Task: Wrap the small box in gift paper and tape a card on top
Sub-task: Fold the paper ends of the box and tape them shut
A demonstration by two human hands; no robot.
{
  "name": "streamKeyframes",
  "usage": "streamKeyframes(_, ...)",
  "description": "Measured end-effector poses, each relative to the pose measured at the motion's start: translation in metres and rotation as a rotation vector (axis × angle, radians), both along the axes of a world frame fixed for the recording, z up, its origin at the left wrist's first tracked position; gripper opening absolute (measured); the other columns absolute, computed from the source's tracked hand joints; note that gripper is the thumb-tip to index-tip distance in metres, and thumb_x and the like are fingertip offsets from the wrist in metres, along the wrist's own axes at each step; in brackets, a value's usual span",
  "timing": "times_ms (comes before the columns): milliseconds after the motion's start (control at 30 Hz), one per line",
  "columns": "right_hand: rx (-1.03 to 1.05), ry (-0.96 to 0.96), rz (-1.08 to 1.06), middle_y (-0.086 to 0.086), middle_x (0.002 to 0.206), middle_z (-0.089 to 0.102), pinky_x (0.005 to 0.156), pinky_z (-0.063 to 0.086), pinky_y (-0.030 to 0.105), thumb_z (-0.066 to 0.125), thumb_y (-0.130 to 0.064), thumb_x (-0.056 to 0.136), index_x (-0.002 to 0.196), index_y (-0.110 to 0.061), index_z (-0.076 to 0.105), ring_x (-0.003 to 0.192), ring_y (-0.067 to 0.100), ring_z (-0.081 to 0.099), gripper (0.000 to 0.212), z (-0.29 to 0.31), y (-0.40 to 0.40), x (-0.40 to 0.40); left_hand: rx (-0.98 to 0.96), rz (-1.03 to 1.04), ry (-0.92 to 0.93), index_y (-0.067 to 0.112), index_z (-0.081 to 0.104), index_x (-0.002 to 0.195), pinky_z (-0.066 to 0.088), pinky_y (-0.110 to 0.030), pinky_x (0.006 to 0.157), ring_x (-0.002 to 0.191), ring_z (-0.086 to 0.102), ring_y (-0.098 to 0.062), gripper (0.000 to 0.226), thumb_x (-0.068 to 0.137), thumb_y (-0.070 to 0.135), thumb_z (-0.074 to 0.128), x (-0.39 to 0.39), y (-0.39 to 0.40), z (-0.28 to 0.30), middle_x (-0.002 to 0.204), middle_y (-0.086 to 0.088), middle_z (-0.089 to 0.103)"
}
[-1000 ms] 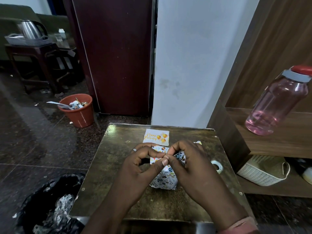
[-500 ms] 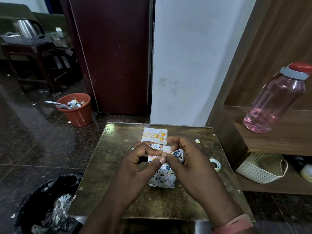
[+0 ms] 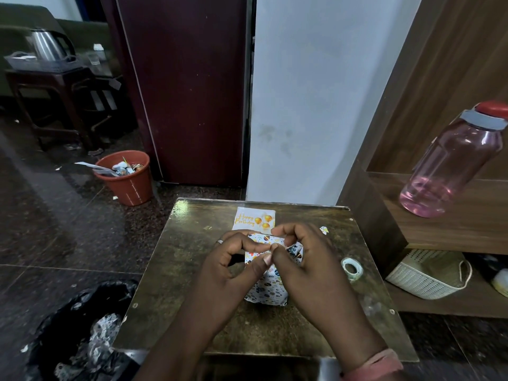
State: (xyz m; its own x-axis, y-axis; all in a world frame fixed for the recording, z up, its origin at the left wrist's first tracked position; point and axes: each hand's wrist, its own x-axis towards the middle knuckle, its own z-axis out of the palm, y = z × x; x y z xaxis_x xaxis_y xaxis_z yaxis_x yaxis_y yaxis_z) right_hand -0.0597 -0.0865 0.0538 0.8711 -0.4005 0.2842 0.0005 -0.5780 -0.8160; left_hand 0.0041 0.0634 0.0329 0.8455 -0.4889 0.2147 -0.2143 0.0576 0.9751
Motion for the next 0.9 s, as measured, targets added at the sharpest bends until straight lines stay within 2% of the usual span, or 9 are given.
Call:
streamKeyframes(133, 0.019, 0.004, 0.003, -0.020, 0.098, 0.053, 0.094, 0.045, 0.030, 0.067, -0.025, 0.088, 0.106, -0.038, 0.063, 0.112, 0.007, 0.052, 0.022, 0.0008, 0.0014, 0.0012, -0.020, -0.002, -0.001, 0.020, 0.073, 0.095, 0.054, -0.023, 0.088, 0.115, 0.068, -0.019, 0.003, 0.093, 0.018, 0.074, -0.0011, -0.0002, 0.0000, 0.115, -0.003, 0.072)
streamKeyframes(300, -0.027, 0.038, 0.027, -0.020, 0.105, 0.052, 0.093, 0.037, 0.020, 0.065, -0.025, 0.093, 0.108, -0.040, 0.063, 0.114, -0.004, 0.045, 0.022, 0.0019, 0.0031, -0.0010, -0.027, 0.009, 0.001, 0.025, 0.073, 0.092, 0.053, -0.021, 0.085, 0.109, 0.070, -0.018, 0.007, 0.094, 0.019, 0.073, -0.0031, -0.0002, 0.0014, 0.111, -0.004, 0.072)
streamKeyframes(467, -0.027, 0.056, 0.042, -0.021, 0.104, 0.049, 0.092, 0.036, 0.017, 0.062, -0.029, 0.095, 0.111, -0.044, 0.062, 0.115, -0.007, 0.041, 0.022, 0.0015, 0.0023, -0.0018, -0.026, 0.003, -0.013, 0.027, 0.073, 0.092, 0.053, -0.021, 0.086, 0.108, 0.070, -0.017, 0.006, 0.095, 0.022, 0.072, -0.0031, -0.0009, 0.0021, 0.108, -0.002, 0.072)
streamKeyframes(567, -0.035, 0.061, 0.039, -0.021, 0.104, 0.049, 0.093, 0.036, 0.017, 0.060, -0.031, 0.094, 0.111, -0.045, 0.062, 0.116, -0.007, 0.041, 0.022, 0.0008, 0.0028, -0.0013, -0.024, 0.009, -0.012, 0.028, 0.072, 0.092, 0.053, -0.024, 0.088, 0.109, 0.070, -0.018, 0.003, 0.094, 0.027, 0.072, -0.0032, -0.0016, 0.0019, 0.109, -0.002, 0.073)
streamKeyframes(700, -0.047, 0.065, 0.031, -0.019, 0.104, 0.050, 0.093, 0.035, 0.015, 0.059, -0.032, 0.094, 0.112, -0.045, 0.062, 0.115, -0.004, 0.041, 0.022, 0.0002, 0.0032, -0.0015, -0.013, 0.020, -0.025, 0.027, 0.072, 0.093, 0.053, -0.037, 0.093, 0.110, 0.069, -0.019, 0.002, 0.092, 0.029, 0.071, -0.0022, -0.0022, -0.0016, 0.110, -0.003, 0.073)
streamKeyframes(833, -0.051, 0.072, 0.029, -0.020, 0.105, 0.049, 0.093, 0.035, 0.015, 0.058, -0.032, 0.095, 0.112, -0.044, 0.061, 0.116, -0.005, 0.041, 0.021, 0.0005, 0.0033, -0.0017, -0.014, 0.023, -0.007, 0.026, 0.072, 0.094, 0.052, -0.032, 0.090, 0.110, 0.069, -0.019, 0.006, 0.091, 0.031, 0.071, -0.0025, -0.0023, -0.0020, 0.111, -0.003, 0.073)
streamKeyframes(900, -0.047, 0.076, 0.025, -0.020, 0.106, 0.050, 0.093, 0.038, 0.019, 0.058, -0.032, 0.095, 0.112, -0.045, 0.061, 0.117, -0.005, 0.041, 0.021, 0.0004, 0.0033, -0.0012, -0.017, 0.025, -0.006, 0.025, 0.073, 0.096, 0.053, -0.035, 0.092, 0.112, 0.068, -0.019, 0.007, 0.091, 0.031, 0.071, -0.0027, -0.0024, -0.0026, 0.112, -0.004, 0.072)
